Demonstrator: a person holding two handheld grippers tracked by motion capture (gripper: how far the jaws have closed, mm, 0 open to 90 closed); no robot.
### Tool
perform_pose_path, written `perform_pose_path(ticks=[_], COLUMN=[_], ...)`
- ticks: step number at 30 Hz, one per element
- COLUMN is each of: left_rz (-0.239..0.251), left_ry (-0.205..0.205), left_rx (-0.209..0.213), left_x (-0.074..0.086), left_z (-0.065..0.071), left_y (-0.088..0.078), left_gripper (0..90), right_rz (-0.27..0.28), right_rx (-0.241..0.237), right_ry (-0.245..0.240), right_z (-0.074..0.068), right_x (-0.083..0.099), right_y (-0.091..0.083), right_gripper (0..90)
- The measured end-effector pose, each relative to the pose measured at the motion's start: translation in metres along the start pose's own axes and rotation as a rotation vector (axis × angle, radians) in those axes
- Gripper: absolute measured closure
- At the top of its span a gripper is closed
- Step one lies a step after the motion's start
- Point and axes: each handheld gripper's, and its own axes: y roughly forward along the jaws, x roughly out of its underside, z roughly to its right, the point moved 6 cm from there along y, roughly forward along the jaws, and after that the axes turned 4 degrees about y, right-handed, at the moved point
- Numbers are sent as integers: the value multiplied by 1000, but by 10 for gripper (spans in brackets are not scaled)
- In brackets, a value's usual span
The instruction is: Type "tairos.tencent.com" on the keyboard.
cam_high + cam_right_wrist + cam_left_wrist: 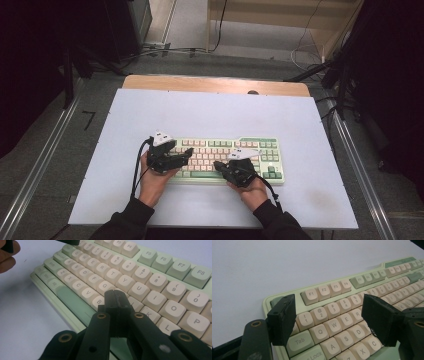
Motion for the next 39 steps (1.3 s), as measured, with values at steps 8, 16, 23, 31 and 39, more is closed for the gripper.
perform_pose_path(ticks=[8,16,23,31,39], left_rz=[1,1,-2,6,-5], left_ry=[0,0,4,39,68], left_rx=[1,3,13,64,137], left_x=[0,0,0,4,11], left_z=[0,0,4,19,31], left_y=[0,0,-2,-13,-17], left_gripper=[281,277,275,519,900], right_rz=[8,125,180,181,171], right_rx=[16,52,109,104,111], right_ry=[-22,32,91,138,141], right_z=[-5,9,28,39,41], right_x=[0,-15,-20,-15,-14], right_y=[0,-23,-40,-45,-45], right_gripper=[872,250,150,146,146])
